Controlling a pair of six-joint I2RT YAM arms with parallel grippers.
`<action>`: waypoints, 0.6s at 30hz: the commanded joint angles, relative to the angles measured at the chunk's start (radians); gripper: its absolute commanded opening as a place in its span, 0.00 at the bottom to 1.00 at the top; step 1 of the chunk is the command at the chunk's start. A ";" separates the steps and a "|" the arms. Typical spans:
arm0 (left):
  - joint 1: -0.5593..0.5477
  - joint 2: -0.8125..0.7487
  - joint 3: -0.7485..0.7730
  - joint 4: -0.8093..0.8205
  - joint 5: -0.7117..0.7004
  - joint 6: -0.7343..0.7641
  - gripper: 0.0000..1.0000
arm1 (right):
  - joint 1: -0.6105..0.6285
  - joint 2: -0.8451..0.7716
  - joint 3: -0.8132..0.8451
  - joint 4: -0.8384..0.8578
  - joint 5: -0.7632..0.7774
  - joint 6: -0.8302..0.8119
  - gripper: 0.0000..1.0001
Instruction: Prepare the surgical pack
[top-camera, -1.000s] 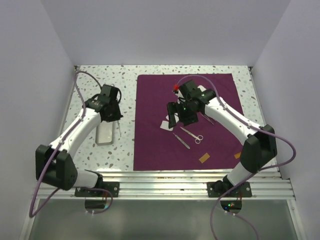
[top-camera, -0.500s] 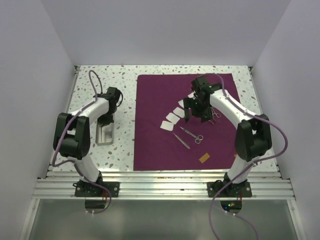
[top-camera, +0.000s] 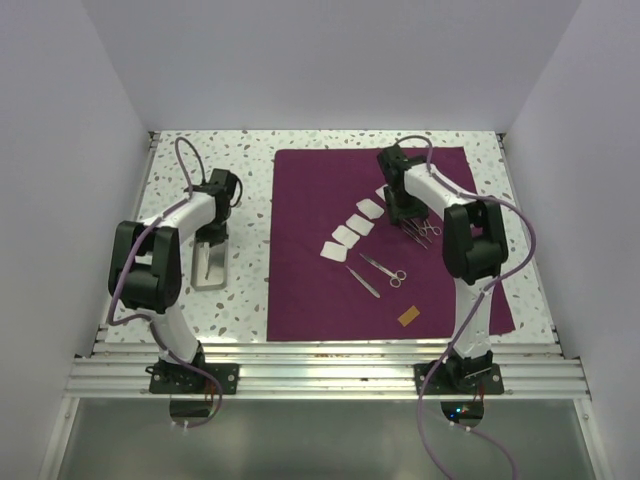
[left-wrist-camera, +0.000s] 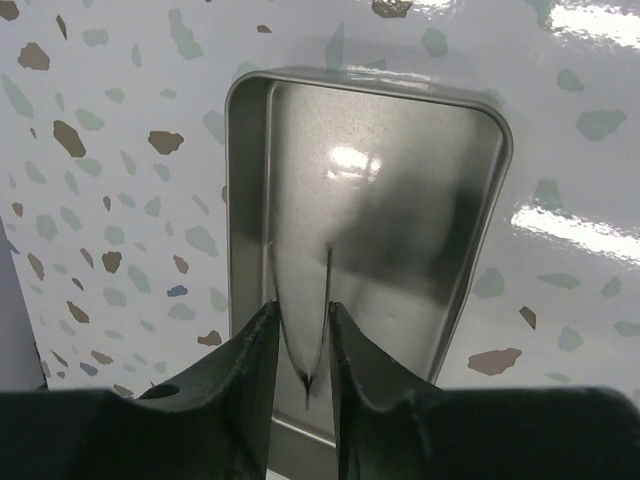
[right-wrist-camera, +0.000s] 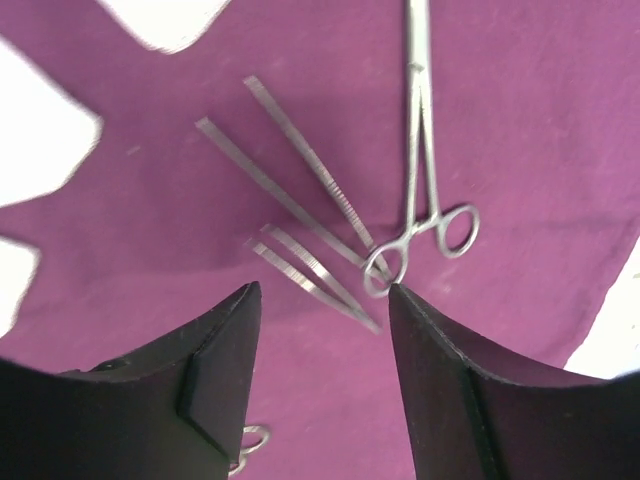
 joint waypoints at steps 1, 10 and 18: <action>0.010 -0.017 0.013 0.038 0.043 -0.008 0.31 | -0.032 0.007 0.045 0.052 0.046 -0.053 0.57; 0.010 -0.088 0.001 0.018 0.110 -0.040 0.44 | -0.055 0.058 0.050 0.110 -0.065 -0.087 0.38; 0.010 -0.137 -0.008 -0.002 0.155 -0.045 0.45 | -0.057 0.086 0.050 0.127 -0.125 -0.110 0.42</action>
